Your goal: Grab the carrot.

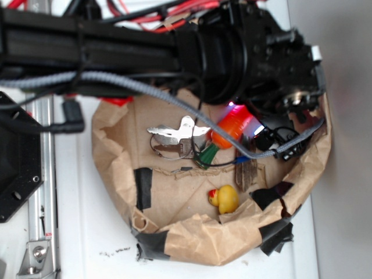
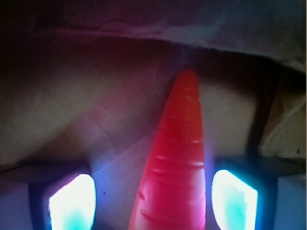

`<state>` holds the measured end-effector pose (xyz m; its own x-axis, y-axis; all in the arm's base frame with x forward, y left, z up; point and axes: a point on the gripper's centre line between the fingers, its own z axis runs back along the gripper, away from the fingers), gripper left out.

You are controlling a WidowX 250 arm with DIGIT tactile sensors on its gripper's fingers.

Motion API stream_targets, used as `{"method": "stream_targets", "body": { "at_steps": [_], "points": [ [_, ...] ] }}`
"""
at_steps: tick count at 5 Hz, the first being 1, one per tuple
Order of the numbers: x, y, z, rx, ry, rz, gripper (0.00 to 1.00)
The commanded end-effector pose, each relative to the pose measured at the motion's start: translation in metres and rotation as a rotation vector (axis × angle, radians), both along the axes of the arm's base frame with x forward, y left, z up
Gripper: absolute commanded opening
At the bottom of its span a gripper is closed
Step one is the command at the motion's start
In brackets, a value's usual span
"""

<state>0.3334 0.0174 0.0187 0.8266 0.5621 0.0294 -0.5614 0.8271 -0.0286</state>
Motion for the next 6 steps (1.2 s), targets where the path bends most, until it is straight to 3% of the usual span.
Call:
{"method": "stream_targets", "body": {
  "at_steps": [1, 2, 3, 4, 5, 6],
  "points": [
    [-0.024, -0.031, 0.034, -0.014, -0.005, -0.199, 0.00],
    [-0.029, -0.036, 0.082, -0.012, -0.083, -0.344, 0.00],
    [-0.034, -0.034, 0.132, 0.011, -0.120, -0.408, 0.00],
    [-0.038, -0.032, 0.182, 0.044, -0.116, -0.485, 0.00],
    [-0.049, -0.027, 0.191, 0.103, -0.115, -0.523, 0.00],
    [-0.058, -0.023, 0.176, 0.097, -0.102, -0.538, 0.00]
  ]
}}
